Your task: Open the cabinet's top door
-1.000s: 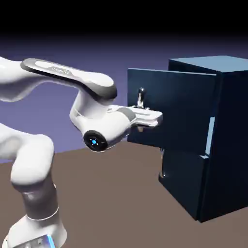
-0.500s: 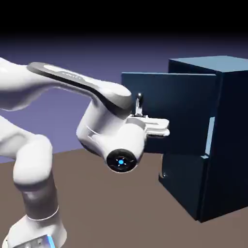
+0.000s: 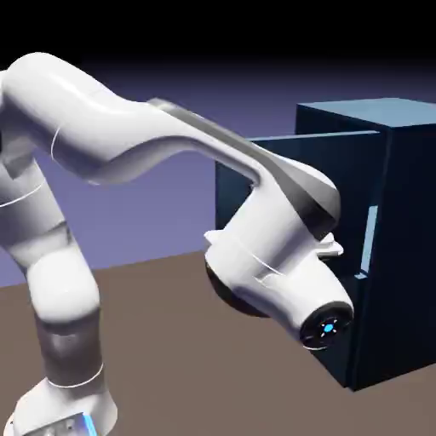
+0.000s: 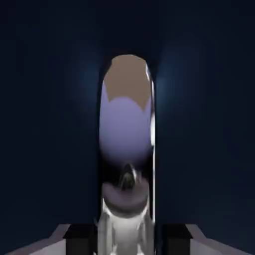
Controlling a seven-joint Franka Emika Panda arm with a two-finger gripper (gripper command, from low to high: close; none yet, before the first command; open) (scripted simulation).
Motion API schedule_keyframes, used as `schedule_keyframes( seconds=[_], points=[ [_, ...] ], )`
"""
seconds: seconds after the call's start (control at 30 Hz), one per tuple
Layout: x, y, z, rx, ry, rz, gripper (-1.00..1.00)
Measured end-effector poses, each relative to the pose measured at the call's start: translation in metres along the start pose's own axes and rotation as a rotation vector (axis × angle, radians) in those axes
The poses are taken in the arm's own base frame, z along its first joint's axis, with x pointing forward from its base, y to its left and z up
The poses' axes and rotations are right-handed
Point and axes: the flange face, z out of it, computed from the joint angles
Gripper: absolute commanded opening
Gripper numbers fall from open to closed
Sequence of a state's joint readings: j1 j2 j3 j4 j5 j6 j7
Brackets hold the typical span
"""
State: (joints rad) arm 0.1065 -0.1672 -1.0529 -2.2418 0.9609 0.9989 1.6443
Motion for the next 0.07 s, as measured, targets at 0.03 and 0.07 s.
schedule_keyframes(
  seconds=[0.03, 0.07],
  points=[
    [-0.0017, -0.0017, -0.0033, -0.012, 0.011, 0.000, -1.00],
    [-0.0035, -0.0036, -0.0060, -0.023, 0.023, 0.000, -1.00]
  ],
)
